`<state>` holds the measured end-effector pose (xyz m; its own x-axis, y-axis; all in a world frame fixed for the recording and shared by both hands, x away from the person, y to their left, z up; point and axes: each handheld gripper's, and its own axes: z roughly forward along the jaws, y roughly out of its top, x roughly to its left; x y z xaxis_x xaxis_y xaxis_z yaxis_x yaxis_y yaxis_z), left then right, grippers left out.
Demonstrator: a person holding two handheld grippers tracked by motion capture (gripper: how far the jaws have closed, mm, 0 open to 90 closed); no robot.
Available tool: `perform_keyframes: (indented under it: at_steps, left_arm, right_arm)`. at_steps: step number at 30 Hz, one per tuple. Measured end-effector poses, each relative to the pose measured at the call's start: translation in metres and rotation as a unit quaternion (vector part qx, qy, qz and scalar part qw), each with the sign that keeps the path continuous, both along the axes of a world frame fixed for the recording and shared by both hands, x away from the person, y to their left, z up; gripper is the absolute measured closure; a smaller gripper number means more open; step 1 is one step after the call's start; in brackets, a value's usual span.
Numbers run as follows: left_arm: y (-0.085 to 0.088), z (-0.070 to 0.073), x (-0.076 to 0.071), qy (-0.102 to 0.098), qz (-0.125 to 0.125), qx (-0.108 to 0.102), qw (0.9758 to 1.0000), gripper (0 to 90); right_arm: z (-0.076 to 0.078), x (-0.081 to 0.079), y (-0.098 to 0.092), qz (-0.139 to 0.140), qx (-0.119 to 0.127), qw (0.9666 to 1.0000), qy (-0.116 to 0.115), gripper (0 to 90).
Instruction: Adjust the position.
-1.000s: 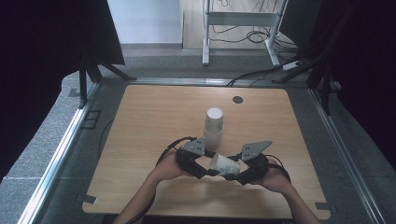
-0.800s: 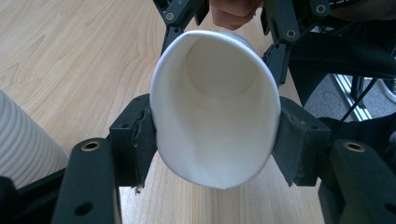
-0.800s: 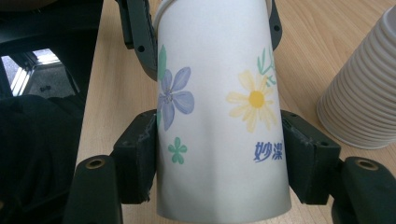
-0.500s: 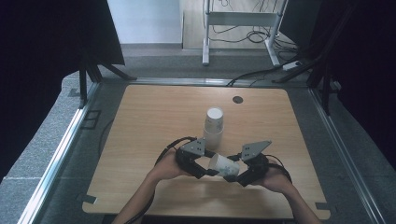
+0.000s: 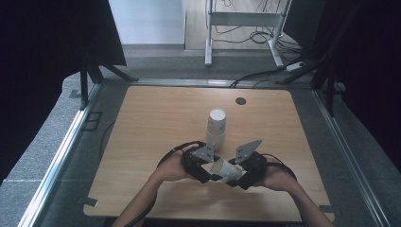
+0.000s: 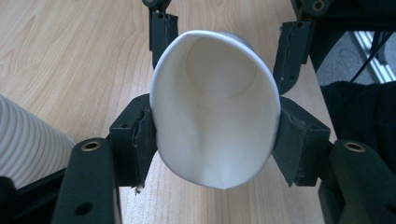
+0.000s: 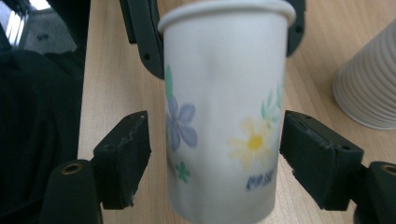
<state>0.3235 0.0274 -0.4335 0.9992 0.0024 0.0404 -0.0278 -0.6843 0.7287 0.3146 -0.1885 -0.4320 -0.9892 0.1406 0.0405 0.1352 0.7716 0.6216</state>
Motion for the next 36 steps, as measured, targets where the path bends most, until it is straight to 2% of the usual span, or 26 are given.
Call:
perform_keyframes:
  at_steps: [4, 8, 10, 14, 21, 25, 26, 27, 28, 30, 31, 33, 34, 36]
  left_arm:
    - [-0.003, 0.000, -0.002, -0.004, -0.002, 0.012, 0.9999, 36.3]
    - [-0.004, 0.000, -0.002, -0.006, -0.004, 0.016, 0.9999, 36.3]
    - [-0.004, 0.000, -0.002, -0.004, -0.006, 0.016, 0.9999, 36.3]
    - [-0.003, -0.001, -0.002, -0.001, -0.004, 0.012, 0.9999, 36.4]
    - [0.001, 0.000, -0.001, 0.009, 0.003, -0.012, 0.9999, 33.8]
    - [0.004, 0.002, 0.003, 0.020, 0.019, -0.024, 0.9993, 28.1]
    - [0.006, 0.002, 0.004, 0.028, 0.026, -0.035, 0.9987, 25.5]
    - [0.006, 0.002, 0.004, 0.028, 0.026, -0.035, 0.9987, 24.4]
    - [0.007, 0.002, 0.005, 0.033, 0.030, -0.040, 0.9982, 23.0]
    - [0.008, 0.001, 0.005, 0.039, 0.035, -0.049, 0.9974, 22.3]
    - [0.009, 0.001, 0.006, 0.041, 0.037, -0.052, 0.9971, 19.5]
    - [0.010, 0.001, 0.006, 0.041, 0.037, -0.054, 0.9971, 19.1]
    - [0.010, 0.001, 0.006, 0.045, 0.039, -0.057, 0.9966, 17.8]
    - [0.010, 0.001, 0.006, 0.049, 0.040, -0.063, 0.9960, 16.9]
  right_arm:
    - [-0.001, 0.002, 0.009, 0.010, -0.026, 0.9996, -0.002, 28.9]
    - [-0.001, 0.003, 0.012, 0.012, -0.039, 0.9992, 0.000, 33.6]
    - [-0.002, 0.004, 0.013, 0.007, -0.039, 0.9992, 0.008, 35.6]
    - [-0.002, 0.004, 0.011, 0.005, -0.036, 0.9993, 0.009, 38.0]
    - [-0.003, 0.002, 0.004, -0.003, -0.002, 0.9999, 0.010, 38.4]
    - [-0.002, 0.001, -0.002, -0.011, 0.026, 0.9996, 0.004, 38.3]
    - [-0.002, 0.000, -0.005, -0.014, 0.039, 0.9991, 0.002, 38.2]
    - [-0.002, 0.000, -0.005, -0.014, 0.039, 0.9991, 0.002, 38.2]
    - [-0.003, 0.000, -0.008, -0.019, 0.052, 0.9985, 0.000, 38.1]
    - [-0.003, -0.001, -0.009, -0.019, 0.057, 0.9982, 0.001, 38.1]
    - [-0.004, -0.001, -0.012, -0.025, 0.069, 0.9973, -0.002, 38.0]
    - [-0.005, -0.001, -0.013, -0.027, 0.073, 0.9970, -0.004, 38.0]
    - [-0.006, -0.002, -0.015, -0.033, 0.088, 0.9956, -0.005, 38.0]
    - [-0.008, -0.002, -0.017, -0.038, 0.098, 0.9945, -0.009, 37.9]
